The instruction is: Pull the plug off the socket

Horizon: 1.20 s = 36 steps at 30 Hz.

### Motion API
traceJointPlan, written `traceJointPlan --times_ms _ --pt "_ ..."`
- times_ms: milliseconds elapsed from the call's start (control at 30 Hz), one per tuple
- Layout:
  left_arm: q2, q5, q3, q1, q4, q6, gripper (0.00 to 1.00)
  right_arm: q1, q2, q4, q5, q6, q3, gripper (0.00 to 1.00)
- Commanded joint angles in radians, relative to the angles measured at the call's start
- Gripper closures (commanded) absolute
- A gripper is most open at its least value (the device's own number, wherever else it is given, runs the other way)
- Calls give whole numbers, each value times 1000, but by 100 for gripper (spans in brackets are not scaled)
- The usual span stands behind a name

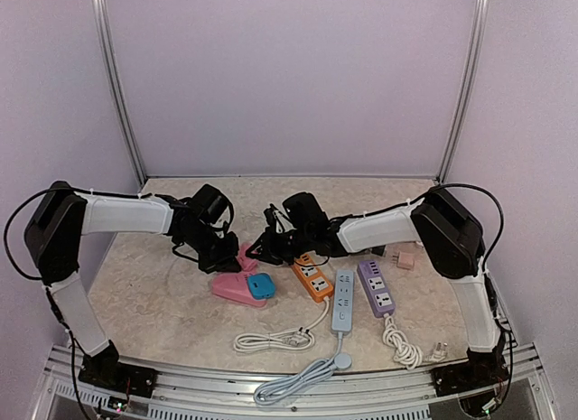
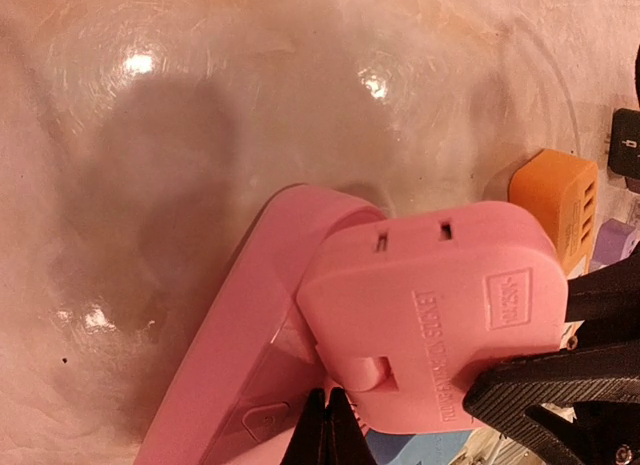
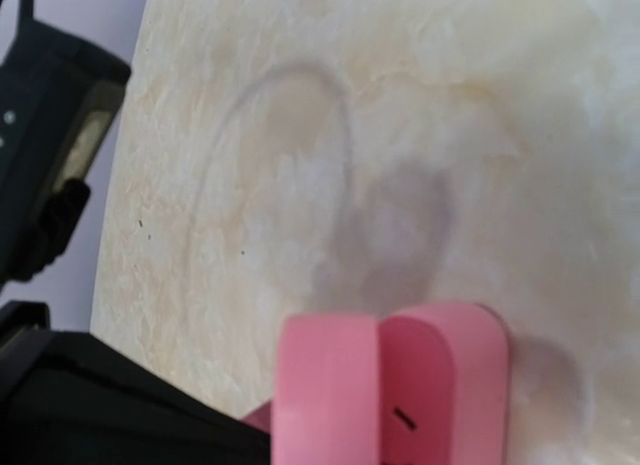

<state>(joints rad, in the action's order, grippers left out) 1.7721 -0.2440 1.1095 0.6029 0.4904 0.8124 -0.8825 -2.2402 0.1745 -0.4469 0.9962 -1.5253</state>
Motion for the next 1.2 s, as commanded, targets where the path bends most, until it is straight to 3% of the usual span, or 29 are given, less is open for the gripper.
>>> traceJointPlan --times_ms 0,800,1167 --pt "114 72 -49 12 72 -2 98 -8 103 100 -90 24 -10 100" --pt "164 76 -6 26 103 5 98 18 174 125 -95 14 45 100" --pt "100 93 126 47 172 -41 98 67 200 -103 44 -144 32 100"
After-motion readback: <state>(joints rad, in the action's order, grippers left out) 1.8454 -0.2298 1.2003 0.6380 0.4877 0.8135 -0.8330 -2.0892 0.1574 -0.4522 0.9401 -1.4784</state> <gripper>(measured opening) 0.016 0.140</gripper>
